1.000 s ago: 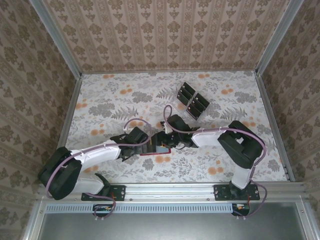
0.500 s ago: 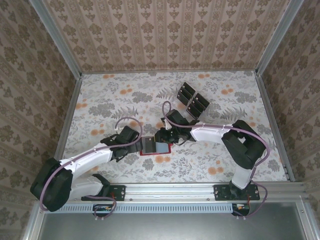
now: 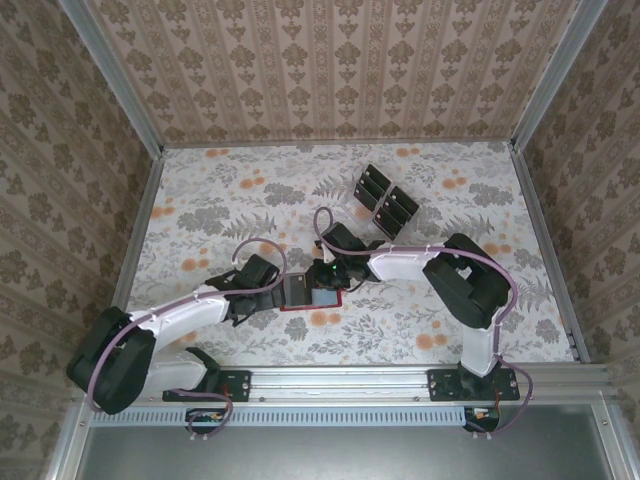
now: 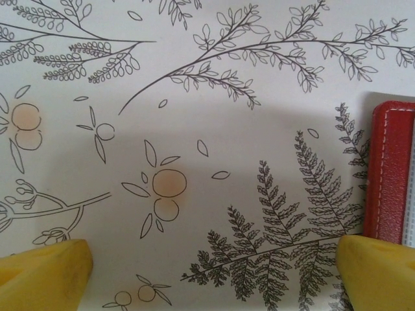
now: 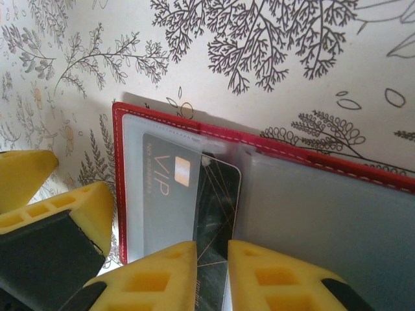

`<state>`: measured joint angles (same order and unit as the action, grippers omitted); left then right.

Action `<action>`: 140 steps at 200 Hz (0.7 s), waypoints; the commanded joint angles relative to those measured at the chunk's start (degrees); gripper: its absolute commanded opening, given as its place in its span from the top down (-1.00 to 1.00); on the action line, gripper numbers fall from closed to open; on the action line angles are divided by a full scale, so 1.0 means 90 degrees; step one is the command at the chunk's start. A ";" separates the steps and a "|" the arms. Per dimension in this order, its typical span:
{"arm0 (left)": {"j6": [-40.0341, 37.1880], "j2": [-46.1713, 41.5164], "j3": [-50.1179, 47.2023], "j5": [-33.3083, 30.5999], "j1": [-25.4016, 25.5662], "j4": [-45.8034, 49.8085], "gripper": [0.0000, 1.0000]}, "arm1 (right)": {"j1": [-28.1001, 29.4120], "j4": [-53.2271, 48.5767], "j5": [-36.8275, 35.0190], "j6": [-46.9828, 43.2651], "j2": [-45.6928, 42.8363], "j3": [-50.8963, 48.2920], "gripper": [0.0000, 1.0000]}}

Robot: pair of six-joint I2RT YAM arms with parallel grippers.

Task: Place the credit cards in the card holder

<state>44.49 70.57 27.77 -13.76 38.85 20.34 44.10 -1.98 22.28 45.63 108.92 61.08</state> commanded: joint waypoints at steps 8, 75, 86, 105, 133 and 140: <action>-0.0139 0.0239 -0.0062 0.0185 -0.0050 -0.0228 -1.00 | 0.0071 -0.0083 0.0023 0.0113 0.0190 0.0187 0.67; -0.0150 0.0446 -0.0048 0.0278 -0.0049 -0.0423 -0.99 | 0.0192 0.0095 0.0174 0.0280 0.0436 0.0351 0.69; -0.0147 0.0450 -0.0048 0.0296 -0.0050 -0.0434 -1.00 | 0.0210 0.0103 0.0197 0.0305 0.0474 0.0390 0.69; -0.0141 0.0443 -0.0066 0.0319 -0.0043 -0.0460 -1.00 | 0.0235 0.0134 0.0218 0.0350 0.0529 0.0467 0.69; -0.0148 0.0424 -0.0068 0.0345 -0.0039 -0.0480 -1.00 | 0.0271 0.0204 0.0294 0.0441 0.0663 0.0594 0.69; -0.0149 0.0412 -0.0058 0.0340 -0.0039 -0.0473 -1.00 | 0.0285 0.0228 0.0338 0.0457 0.0695 0.0624 0.69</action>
<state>43.90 72.38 28.27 -14.63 38.85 20.14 45.84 -1.04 23.24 48.27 113.01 64.84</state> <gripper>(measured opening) 0.997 0.155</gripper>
